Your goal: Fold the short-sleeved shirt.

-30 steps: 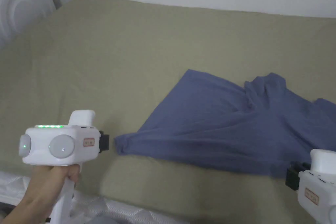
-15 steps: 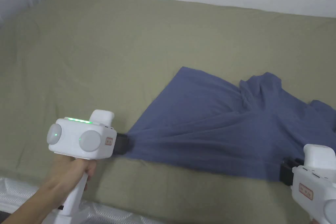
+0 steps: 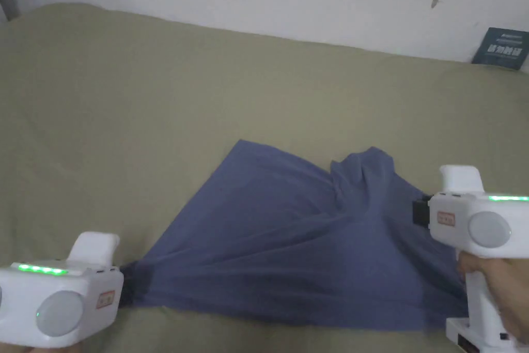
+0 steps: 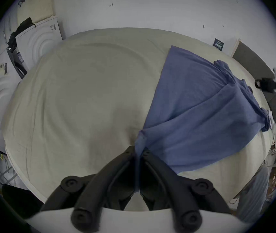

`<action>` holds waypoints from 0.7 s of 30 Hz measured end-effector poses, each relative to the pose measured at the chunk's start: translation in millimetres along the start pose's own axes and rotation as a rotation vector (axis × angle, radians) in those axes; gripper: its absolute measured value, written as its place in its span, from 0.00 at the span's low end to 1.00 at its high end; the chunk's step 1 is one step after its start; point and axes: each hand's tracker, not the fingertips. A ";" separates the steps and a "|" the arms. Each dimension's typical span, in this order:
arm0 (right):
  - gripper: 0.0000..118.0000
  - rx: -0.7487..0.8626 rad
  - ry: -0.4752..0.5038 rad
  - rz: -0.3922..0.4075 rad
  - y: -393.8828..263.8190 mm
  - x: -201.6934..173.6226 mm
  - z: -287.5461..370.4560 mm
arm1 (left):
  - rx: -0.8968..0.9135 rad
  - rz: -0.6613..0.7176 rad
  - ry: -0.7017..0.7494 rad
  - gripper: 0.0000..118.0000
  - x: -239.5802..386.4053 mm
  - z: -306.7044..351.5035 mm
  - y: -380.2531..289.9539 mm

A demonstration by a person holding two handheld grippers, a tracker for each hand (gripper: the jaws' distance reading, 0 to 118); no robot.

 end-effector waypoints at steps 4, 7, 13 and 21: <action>0.06 -0.096 -0.002 -0.005 42.0 23.6 -55.5 | 0.010 0.028 -0.020 0.04 -4.3 -2.1 -2.5; 0.46 -0.174 0.023 0.043 56.6 34.0 -91.5 | 0.011 0.059 -0.042 0.04 -7.8 -2.7 -3.0; 0.89 -0.361 -0.011 0.151 51.3 39.3 -147.1 | 0.003 0.061 -0.047 0.04 -6.7 -4.7 3.5; 0.07 -0.230 0.025 0.178 52.2 23.5 -110.3 | -0.006 0.075 -0.053 0.04 -9.0 -8.5 6.3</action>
